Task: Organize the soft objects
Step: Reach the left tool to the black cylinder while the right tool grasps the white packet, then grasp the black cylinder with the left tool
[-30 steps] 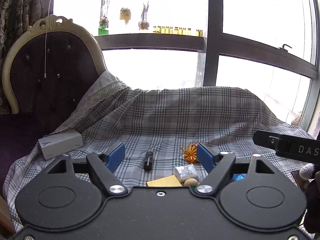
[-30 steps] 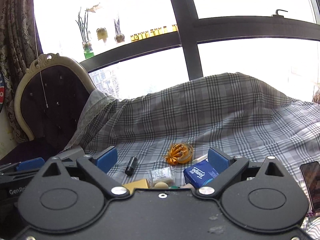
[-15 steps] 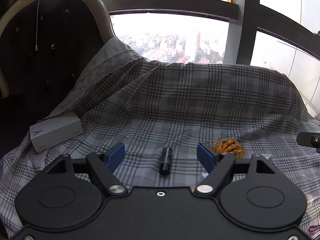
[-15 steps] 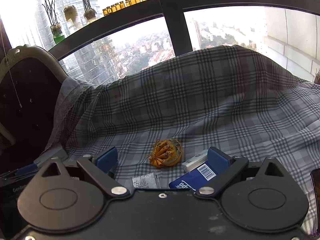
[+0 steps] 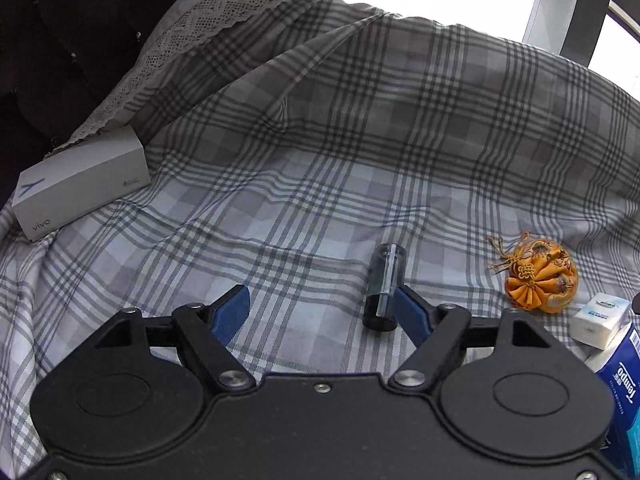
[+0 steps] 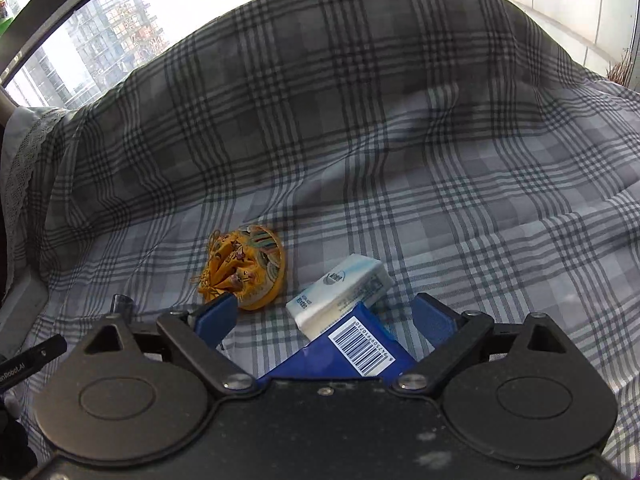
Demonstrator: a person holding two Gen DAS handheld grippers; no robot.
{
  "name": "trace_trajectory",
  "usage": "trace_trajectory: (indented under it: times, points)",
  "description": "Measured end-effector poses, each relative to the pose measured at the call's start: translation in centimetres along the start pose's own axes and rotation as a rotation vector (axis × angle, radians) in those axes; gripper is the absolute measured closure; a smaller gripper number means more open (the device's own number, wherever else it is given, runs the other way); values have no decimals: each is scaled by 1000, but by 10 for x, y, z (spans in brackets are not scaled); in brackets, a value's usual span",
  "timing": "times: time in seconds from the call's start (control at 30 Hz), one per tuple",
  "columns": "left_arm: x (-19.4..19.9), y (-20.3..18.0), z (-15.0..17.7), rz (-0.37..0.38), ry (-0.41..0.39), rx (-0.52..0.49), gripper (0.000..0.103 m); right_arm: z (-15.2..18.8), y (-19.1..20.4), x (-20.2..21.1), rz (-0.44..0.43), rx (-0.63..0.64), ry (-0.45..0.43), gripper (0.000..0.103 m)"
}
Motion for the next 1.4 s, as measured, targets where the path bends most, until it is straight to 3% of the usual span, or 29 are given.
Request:
trace_trajectory:
  times: [0.13,0.33,0.67,0.93,1.4]
  points:
    - [-17,1,3,20,57,9,29,-7,-8,-22,36,-73,23,12]
    - [-21,3,5,26,71,8,29,-15,-17,-51,77,-159,68,16]
    - [-26,7,5,29,91,20,29,-15,-4,-88,79,-182,151,46]
    - [-29,7,5,30,102,29,29,-12,3,-95,70,-188,127,60]
    - [-36,8,8,30,115,47,29,-1,0,-89,-19,-162,-67,71]
Point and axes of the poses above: each gripper's, at about its wrist camera, not at the fingertips, and x roughly against the way its jaws point, y to its left, z to its underside, the point moved 3 cm from there along -x, roughly the way its jaws point, and after that the axes turned 14 degrees about -x, right-handed, at the moved point
